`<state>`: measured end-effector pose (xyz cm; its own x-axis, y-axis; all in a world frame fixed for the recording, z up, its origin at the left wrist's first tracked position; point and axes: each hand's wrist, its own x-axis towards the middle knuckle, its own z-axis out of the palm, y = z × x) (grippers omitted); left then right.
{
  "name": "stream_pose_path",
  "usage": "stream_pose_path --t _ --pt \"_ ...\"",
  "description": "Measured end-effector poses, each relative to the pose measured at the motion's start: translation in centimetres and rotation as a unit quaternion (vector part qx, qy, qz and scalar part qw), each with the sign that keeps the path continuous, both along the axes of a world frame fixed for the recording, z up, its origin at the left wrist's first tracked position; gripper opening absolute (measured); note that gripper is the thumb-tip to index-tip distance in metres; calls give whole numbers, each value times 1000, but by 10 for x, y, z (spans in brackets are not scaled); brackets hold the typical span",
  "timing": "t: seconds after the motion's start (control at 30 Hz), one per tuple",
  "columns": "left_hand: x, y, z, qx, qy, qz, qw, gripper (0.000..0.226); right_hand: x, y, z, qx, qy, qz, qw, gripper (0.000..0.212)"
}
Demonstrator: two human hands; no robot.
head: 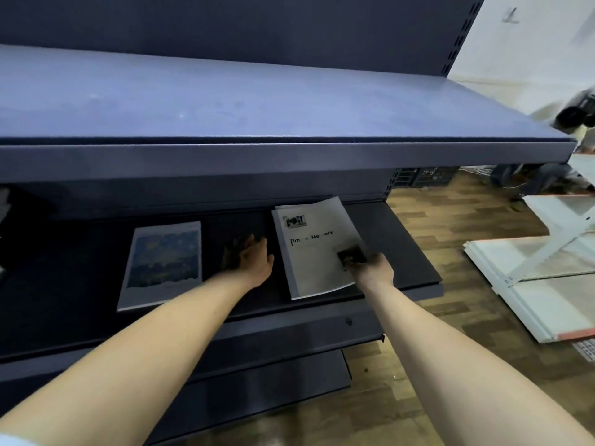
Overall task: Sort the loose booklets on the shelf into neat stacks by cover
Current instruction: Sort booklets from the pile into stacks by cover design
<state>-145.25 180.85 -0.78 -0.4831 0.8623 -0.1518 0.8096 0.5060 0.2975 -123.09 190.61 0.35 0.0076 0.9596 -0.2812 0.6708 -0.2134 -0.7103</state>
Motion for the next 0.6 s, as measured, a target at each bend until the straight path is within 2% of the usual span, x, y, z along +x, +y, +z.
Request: stream_pose_path --t 0.2,0.33,0.6 --pt "18 7 5 -27 25 33 999 44 13 20 -13 -15 -50 44 998 57" --pt "32 12 13 -41 64 42 996 45 16 31 -19 -23 -50 47 997 50" --pt "42 21 16 -51 66 39 996 43 15 50 -20 -20 -50 79 995 55"
